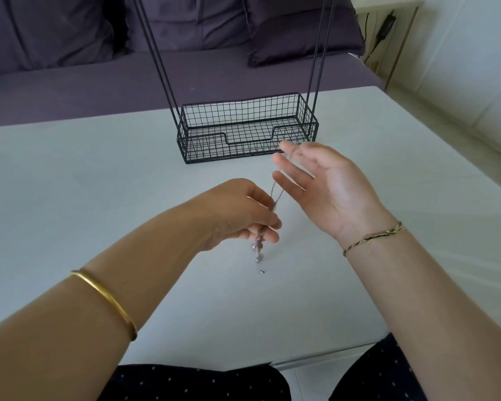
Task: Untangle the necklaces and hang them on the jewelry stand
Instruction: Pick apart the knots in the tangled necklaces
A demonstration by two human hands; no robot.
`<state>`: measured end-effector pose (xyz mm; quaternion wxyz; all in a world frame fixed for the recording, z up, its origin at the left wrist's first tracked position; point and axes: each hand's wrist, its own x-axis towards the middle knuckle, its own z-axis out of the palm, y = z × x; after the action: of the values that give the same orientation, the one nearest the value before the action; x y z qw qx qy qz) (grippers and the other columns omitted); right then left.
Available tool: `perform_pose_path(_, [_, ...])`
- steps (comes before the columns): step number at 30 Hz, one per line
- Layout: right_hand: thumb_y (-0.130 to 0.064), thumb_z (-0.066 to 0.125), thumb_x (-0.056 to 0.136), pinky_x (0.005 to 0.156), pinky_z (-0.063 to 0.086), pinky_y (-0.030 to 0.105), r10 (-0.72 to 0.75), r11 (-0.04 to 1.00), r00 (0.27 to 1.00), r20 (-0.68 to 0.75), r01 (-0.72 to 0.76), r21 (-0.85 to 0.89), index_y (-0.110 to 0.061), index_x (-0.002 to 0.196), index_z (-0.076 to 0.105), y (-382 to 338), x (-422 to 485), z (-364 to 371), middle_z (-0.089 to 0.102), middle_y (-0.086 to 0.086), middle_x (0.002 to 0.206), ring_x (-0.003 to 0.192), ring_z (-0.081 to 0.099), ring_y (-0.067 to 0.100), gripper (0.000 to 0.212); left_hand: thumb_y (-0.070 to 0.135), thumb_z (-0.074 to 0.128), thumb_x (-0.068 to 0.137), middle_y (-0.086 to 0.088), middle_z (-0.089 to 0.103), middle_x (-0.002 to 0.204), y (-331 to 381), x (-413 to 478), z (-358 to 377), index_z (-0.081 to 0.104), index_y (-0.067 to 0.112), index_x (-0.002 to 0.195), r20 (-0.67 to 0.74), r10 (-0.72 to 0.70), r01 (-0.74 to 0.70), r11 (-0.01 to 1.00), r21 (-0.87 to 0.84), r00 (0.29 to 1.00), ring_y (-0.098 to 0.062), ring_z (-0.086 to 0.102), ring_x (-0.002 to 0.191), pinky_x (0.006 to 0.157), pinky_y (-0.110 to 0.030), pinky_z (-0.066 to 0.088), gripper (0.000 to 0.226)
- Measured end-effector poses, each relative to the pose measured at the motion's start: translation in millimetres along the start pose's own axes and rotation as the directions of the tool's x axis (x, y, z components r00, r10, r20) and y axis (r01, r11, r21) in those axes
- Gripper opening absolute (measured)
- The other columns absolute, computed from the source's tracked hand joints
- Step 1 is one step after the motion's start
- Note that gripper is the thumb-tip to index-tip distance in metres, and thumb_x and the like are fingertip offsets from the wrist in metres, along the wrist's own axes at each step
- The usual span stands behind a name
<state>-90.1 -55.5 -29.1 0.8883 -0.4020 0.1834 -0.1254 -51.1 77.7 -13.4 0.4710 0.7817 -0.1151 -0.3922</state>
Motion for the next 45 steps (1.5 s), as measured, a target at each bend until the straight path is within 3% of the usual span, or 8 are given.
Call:
perform_pose_path(6, [-0.003, 0.056, 0.089, 0.088, 0.055, 0.037, -0.067, 0.997, 0.995, -0.075, 0.069, 0.029, -0.016, 0.082, 0.051, -3.6, -0.1, -3.3, 0.068, 0.006, 0.105, 0.098, 0.068, 0.022, 0.016, 0.004, 0.059, 0.088, -0.002, 0.073, 0.077, -0.5, 1.8, -1.2, 0.058, 0.012, 0.103, -0.061, -0.010, 0.011, 1.000, 0.009, 0.998, -0.011, 0.057, 0.050, 0.067, -0.027, 0.049, 0.017])
perform_pose_path(11, [0.000, 0.056, 0.086, 0.055, 0.052, 0.022, -0.062, 0.994, 0.987, -0.151, 0.074, 0.076, -0.014, 0.086, 0.053, -5.4, -1.3, -2.4, 0.061, 0.007, 0.087, 0.050, 0.054, 0.009, 0.014, 0.015, 0.062, 0.089, 0.005, 0.071, 0.069, -0.2, 3.9, -5.3, 0.064, 0.016, 0.095, -0.152, 0.040, -0.033, 0.998, 0.044, 0.988, -0.008, 0.045, 0.047, 0.064, -0.026, 0.046, 0.006])
perform_pose_path(15, [-0.003, 0.055, 0.086, 0.047, 0.044, 0.018, -0.018, 0.999, 0.979, -0.204, 0.025, 0.033, -0.015, 0.083, 0.056, -7.9, -1.3, -3.6, 0.057, 0.000, 0.073, 0.036, 0.034, 0.007, 0.013, 0.014, 0.063, 0.089, -0.001, 0.073, 0.080, 0.4, 1.0, -9.7, 0.065, 0.011, 0.096, -0.169, 0.041, -0.048, 0.998, -0.036, 0.985, -0.009, 0.053, 0.049, 0.064, -0.027, 0.049, 0.008])
perform_pose_path(19, [-0.003, 0.051, 0.086, 0.046, 0.045, 0.017, -0.011, 1.000, 0.970, -0.242, 0.010, -0.005, -0.012, 0.076, 0.057, -9.6, -2.1, -3.4, 0.045, 0.000, 0.062, 0.036, 0.033, 0.008, 0.015, 0.008, 0.062, 0.089, -0.008, 0.067, 0.086, -1.3, -1.6, -14.4, 0.065, 0.003, 0.096, -0.194, 0.016, -0.047, 0.986, -0.158, 0.981, -0.013, 0.064, 0.062, 0.058, -0.025, 0.058, 0.009])
perform_pose_path(25, [0.005, 0.047, 0.084, 0.041, 0.041, 0.017, -0.070, 0.934, 0.974, -0.213, -0.011, -0.358, -0.012, 0.074, 0.057, -5.2, -2.2, -3.3, 0.046, 0.002, 0.065, 0.036, 0.034, 0.008, 0.022, 0.008, 0.061, 0.089, -0.002, 0.068, 0.086, 2.4, -2.0, -18.9, 0.070, 0.006, 0.093, -0.266, 0.013, -0.051, 0.989, -0.136, 0.964, -0.013, 0.063, 0.076, 0.075, -0.033, 0.059, 0.010])
perform_pose_path(35, [0.005, 0.052, 0.083, 0.071, 0.049, 0.030, -0.076, 0.740, 0.995, -0.061, 0.015, -0.672, -0.014, 0.078, 0.062, 6.1, 2.0, -6.2, 0.058, 0.000, 0.076, 0.070, 0.053, 0.015, 0.022, 0.012, 0.054, 0.089, 0.002, 0.057, 0.057, 12.1, -4.9, -16.7, 0.070, 0.009, 0.079, -0.278, 0.018, -0.072, 0.980, -0.184, 0.960, -0.013, 0.058, 0.058, 0.075, -0.028, 0.051, 0.019])
perform_pose_path(39, [0.000, 0.057, 0.083, 0.059, 0.040, 0.012, -0.086, 0.628, 0.996, 0.015, 0.066, -0.776, -0.016, 0.089, 0.062, 7.5, -1.3, -4.7, 0.057, -0.010, 0.079, 0.072, 0.051, 0.003, 0.018, 0.011, 0.051, 0.091, -0.003, 0.053, 0.064, 14.0, -7.0, -15.2, 0.067, 0.006, 0.079, -0.265, 0.035, -0.097, 0.969, -0.227, 0.964, -0.014, 0.060, 0.056, 0.068, -0.025, 0.052, 0.021])
perform_pose_path(45, [-0.001, 0.060, 0.078, 0.071, 0.046, 0.027, -0.151, 0.691, 0.985, 0.085, 0.166, -0.703, -0.019, 0.071, 0.063, 3.6, -9.4, 5.0, 0.066, 0.002, 0.081, 0.079, 0.058, 0.013, 0.019, 0.009, 0.057, 0.090, -0.002, 0.055, 0.061, 13.9, -8.6, -14.1, 0.067, 0.002, 0.088, -0.270, 0.086, -0.136, 0.976, -0.169, 0.959, -0.011, 0.052, 0.048, 0.063, -0.027, 0.055, 0.012])
